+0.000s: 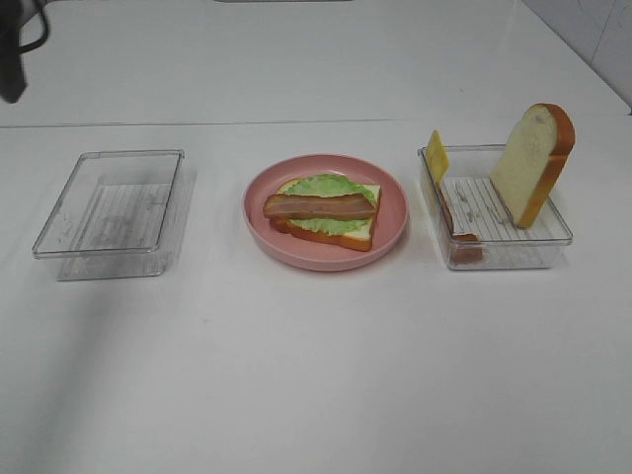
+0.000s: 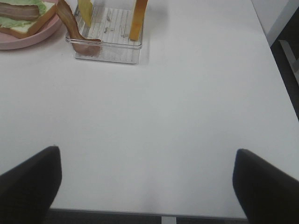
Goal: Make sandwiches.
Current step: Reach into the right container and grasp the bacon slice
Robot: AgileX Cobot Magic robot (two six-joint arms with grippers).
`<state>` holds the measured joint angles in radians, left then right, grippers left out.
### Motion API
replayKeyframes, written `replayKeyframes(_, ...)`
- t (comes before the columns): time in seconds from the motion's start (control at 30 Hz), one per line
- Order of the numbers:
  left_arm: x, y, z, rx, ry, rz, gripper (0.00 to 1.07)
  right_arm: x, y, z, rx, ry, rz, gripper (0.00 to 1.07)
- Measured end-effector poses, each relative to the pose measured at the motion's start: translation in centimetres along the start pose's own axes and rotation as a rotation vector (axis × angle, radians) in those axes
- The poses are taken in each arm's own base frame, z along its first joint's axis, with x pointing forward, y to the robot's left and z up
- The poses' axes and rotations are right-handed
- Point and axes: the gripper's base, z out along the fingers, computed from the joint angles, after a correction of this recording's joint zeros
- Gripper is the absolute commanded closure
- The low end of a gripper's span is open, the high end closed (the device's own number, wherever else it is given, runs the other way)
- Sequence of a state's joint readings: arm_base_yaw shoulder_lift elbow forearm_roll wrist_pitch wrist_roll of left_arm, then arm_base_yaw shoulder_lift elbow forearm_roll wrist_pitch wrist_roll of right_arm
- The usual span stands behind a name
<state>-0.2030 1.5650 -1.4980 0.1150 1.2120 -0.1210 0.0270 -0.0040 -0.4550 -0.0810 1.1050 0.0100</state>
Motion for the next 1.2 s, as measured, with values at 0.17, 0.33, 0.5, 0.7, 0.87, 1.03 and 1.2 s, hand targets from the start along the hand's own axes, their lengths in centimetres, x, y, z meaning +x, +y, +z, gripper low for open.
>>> replayKeyframes(0.17,3.6,2.6,-0.8,-0.031,0.03,-0.068,0.13,0.0,0.0,0.0,0.0,0.0,0.0,0.11)
replayKeyframes(0.33,9.9,5.2,-3.7,-0.076,-0.007,-0.172,0.13,0.0,0.0,0.0,0.0,0.0,0.0,0.11)
replayKeyframes(0.5,13.4,5.3,-6.0,-0.084,-0.085,-0.192,0.13,0.0,0.0,0.0,0.0,0.0,0.0,0.11)
replayKeyframes(0.7,20.2,4.7,-9.4,-0.086,-0.266,-0.204,0.13,0.0,0.0,0.0,0.0,0.0,0.0,0.11)
replayKeyframes(0.87,24.8,4.2,-10.3,-0.087,-0.39,-0.212,0.13,0.0,0.0,0.0,0.0,0.0,0.0,0.11)
replayKeyframes(1.03,27.9,3.9,-10.1,-0.087,-0.471,-0.217,0.13,0.0,0.0,0.0,0.0,0.0,0.0,0.11)
replayKeyframes(1.2,31.1,3.5,-9.9,-0.093,-0.577,-0.205,0.13,0.0,0.0,0.0,0.0,0.0,0.0,0.11)
